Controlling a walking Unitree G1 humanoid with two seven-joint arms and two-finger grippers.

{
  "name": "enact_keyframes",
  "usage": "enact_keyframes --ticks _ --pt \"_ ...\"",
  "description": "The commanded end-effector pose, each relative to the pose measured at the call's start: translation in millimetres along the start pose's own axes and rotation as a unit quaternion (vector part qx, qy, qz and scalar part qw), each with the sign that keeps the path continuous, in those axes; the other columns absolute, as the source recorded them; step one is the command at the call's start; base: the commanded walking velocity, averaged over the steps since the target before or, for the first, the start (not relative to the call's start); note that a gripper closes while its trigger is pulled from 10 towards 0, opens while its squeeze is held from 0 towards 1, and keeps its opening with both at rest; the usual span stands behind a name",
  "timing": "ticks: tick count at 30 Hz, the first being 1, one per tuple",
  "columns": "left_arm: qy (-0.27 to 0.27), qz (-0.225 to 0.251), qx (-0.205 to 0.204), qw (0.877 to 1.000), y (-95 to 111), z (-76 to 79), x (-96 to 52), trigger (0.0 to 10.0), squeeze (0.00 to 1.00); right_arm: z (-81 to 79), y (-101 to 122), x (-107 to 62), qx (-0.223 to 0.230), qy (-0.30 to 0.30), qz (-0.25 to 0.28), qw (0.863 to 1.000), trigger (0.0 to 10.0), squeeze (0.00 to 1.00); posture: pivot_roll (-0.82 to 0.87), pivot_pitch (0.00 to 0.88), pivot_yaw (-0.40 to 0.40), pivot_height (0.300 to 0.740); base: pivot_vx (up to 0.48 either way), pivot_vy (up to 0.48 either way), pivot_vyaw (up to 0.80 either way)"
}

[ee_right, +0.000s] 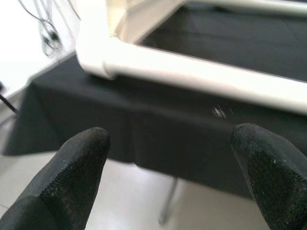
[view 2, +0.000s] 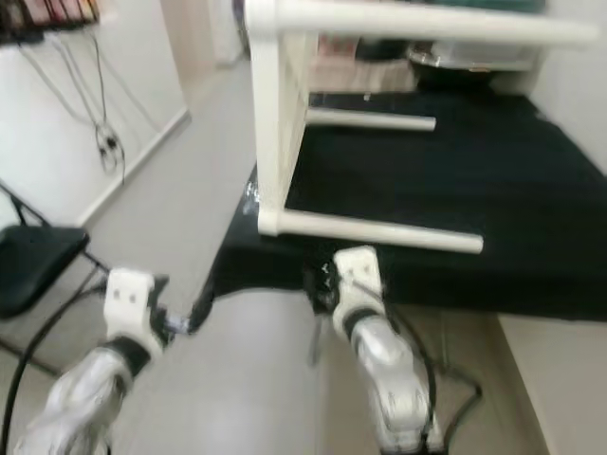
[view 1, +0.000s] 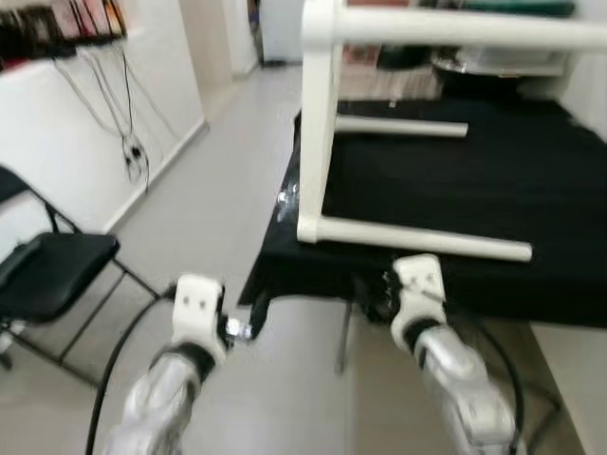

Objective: Building children table

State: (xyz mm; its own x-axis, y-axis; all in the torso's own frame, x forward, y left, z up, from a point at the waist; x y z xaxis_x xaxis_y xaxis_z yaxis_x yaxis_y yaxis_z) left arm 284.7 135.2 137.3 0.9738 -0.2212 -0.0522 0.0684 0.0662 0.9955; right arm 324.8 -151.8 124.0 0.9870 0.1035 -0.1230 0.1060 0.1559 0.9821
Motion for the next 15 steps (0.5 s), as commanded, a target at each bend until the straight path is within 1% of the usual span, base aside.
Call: enact_keyframes --ticks 1,2,4,6,7,8,9,10,12,13,15 --pt "0.008 0.004 0.004 1.0 -1.0 -1.2 -1.6 10.0 0.0 7.4 -0.6 -7.1 -0.016 -0.017 0.005 1.0 10.0 0.0 -0.01 0.078 -0.024 0.74 0.0 0.0 0.0" --pt "0.008 0.004 0.004 1.0 -1.0 -1.2 -1.6 10.0 0.0 7.4 -0.6 -7.1 -0.016 -0.017 0.005 1.0 10.0 0.0 -0.01 0.078 -0.024 0.74 0.0 0.0 0.0" --pt "0.022 0.007 0.008 1.0 -5.2 -6.9 -9.9 10.0 0.0 10.8 -9.6 -14.5 -0.018 -0.019 -0.004 1.0 10.0 0.0 -0.02 0.068 -0.028 0.74 0.0 0.0 -0.8" --pt "0.03 0.008 0.006 0.999 -7.2 -9.7 -11.9 10.0 0.0 10.6 -9.9 -14.5 -0.018 -0.016 0.0 1.0 10.0 0.0 -0.02 0.062 -0.032 0.74 0.0 0.0 -0.8" --pt "0.037 0.009 0.001 0.999 -8.1 -11.6 -11.9 10.0 0.0 10.4 -7.7 -12.6 -0.028 -0.015 0.006 0.999 10.0 0.0 -0.02 0.057 -0.033 0.74 0.0 0.0 -0.47" --pt "0.037 0.009 0.001 0.999 -8.1 -11.6 -11.9 10.0 0.0 10.4 -7.7 -12.6 -0.028 -0.015 0.006 0.999 10.0 0.0 -0.02 0.057 -0.033 0.74 0.0 0.0 -0.47" --pt "0.04 0.013 -0.001 0.999 -7.8 -11.5 -9.2 10.0 0.0 9.1 -6.1 -9.4 -0.038 -0.01 0.009 0.999 10.0 0.0 -0.03 0.046 -0.038 0.74 0.0 0.0 0.0" --pt "0.04 0.013 -0.001 0.999 -7.8 -11.5 -9.2 10.0 0.0 9.1 -6.1 -9.4 -0.038 -0.01 0.009 0.999 10.0 0.0 -0.03 0.046 -0.038 0.74 0.0 0.0 0.0" --pt "0.04 0.02 0.001 0.999 -6.9 -9.5 -3.5 10.0 0.0 6.7 -5.4 -6.2 -0.052 0.0 0.013 0.999 10.0 0.0 -0.03 0.039 -0.036 0.74 0.0 0.0 0.0" --pt "0.038 0.021 0.003 0.999 -6.9 -8.7 -1.5 10.0 0.0 6.5 -6.3 -5.5 -0.05 0.001 0.012 0.999 10.0 0.0 -0.04 0.035 -0.034 0.74 0.0 0.0 0.0" --pt "0.031 0.023 0.007 0.999 -6.9 -7.5 0.4 10.0 0.0 5.2 -10.5 -5.2 -0.04 0.002 0.002 0.999 10.0 0.0 -0.04 0.03 -0.028 0.74 0.263 0.0 0.0"
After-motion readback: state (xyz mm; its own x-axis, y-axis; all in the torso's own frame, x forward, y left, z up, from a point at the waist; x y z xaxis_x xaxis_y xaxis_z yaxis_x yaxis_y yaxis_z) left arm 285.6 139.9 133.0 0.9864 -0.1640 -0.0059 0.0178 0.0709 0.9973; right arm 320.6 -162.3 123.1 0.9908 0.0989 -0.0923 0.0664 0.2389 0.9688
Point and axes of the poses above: a point about 5 cm out from each wrist's last joint towards the gripper, its own x axis pointing out of the wrist towards the gripper, its own y axis along the axis of the wrist's last joint, z = x × y, the point moved 4 cm from there along x, pointing out of the wrist towards the gripper, and after that the axes turned 3 degrees about -x, right-handed, at the moved point
